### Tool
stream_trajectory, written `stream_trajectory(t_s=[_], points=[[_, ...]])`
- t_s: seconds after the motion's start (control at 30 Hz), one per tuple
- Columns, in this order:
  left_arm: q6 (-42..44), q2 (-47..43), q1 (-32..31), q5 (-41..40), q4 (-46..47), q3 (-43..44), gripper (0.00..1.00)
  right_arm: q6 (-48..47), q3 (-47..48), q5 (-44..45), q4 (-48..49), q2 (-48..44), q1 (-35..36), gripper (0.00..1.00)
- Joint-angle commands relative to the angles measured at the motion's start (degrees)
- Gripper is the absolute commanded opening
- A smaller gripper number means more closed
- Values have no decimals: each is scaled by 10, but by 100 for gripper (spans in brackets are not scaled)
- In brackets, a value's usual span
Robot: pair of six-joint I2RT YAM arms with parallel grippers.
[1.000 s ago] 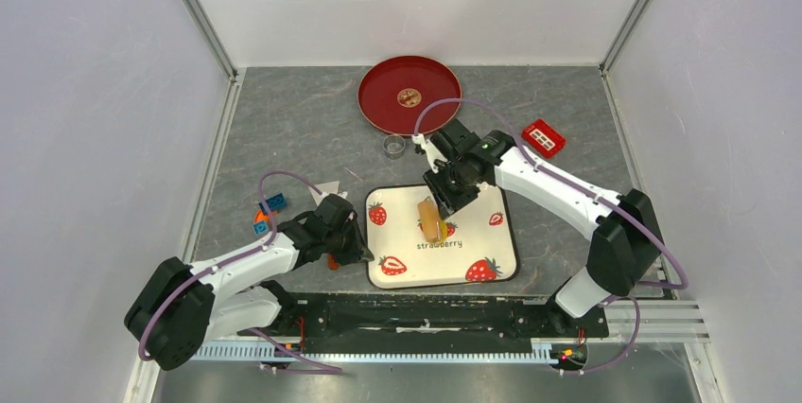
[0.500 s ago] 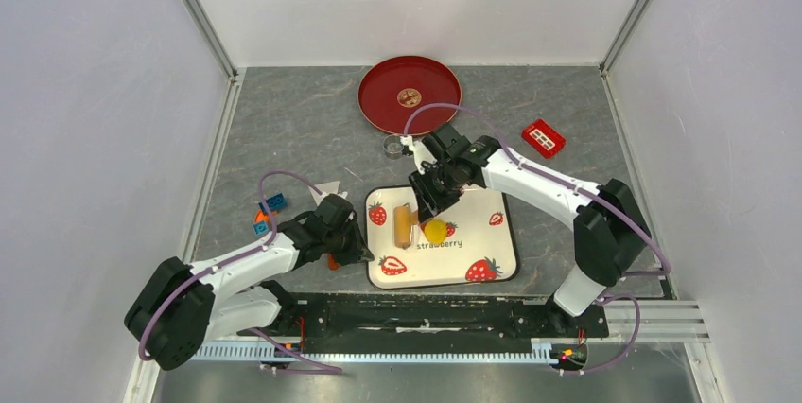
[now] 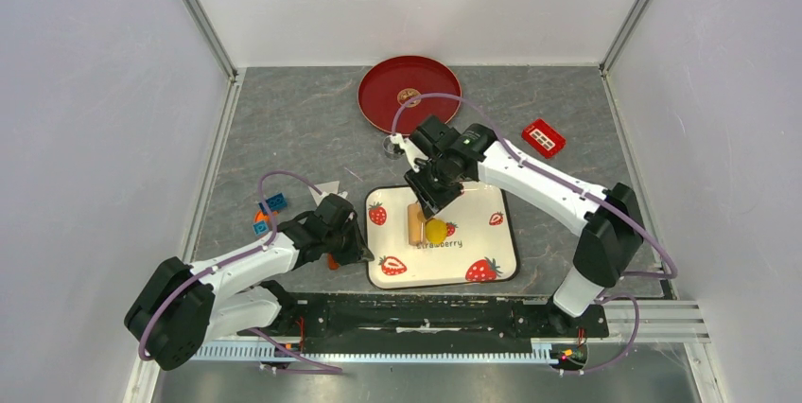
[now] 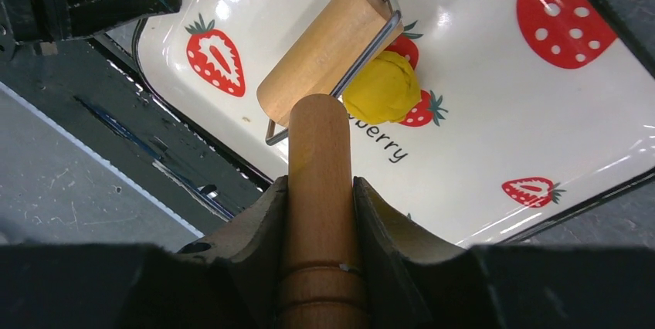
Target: Roll out the dumpling wrappers from the dough
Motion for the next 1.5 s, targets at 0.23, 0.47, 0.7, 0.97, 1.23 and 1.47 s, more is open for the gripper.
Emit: stream_trajectory(t_s=[0.23, 0.47, 0.7, 0.97, 1.23, 1.47], points=[[-2, 12, 2, -29, -6, -3, 2, -1, 16, 76, -30, -62, -26, 0], [-2, 11, 2, -29, -7, -5, 2, -2, -31, 120, -24, -55, -29, 0], [-2, 10, 2, -29, -7, -4, 2, 1, -82, 132, -4, -58, -30, 0], [-3, 8, 2, -31, -8, -4, 2, -2, -95, 126, 7, -69, -30, 0], [-26, -28, 6, -75, -36, -12, 2, -12, -18, 113, -7, -101, -27, 0], [-49, -106, 27, -107, -63, -36, 2, -21, 27, 123, -8, -78, 14, 0]])
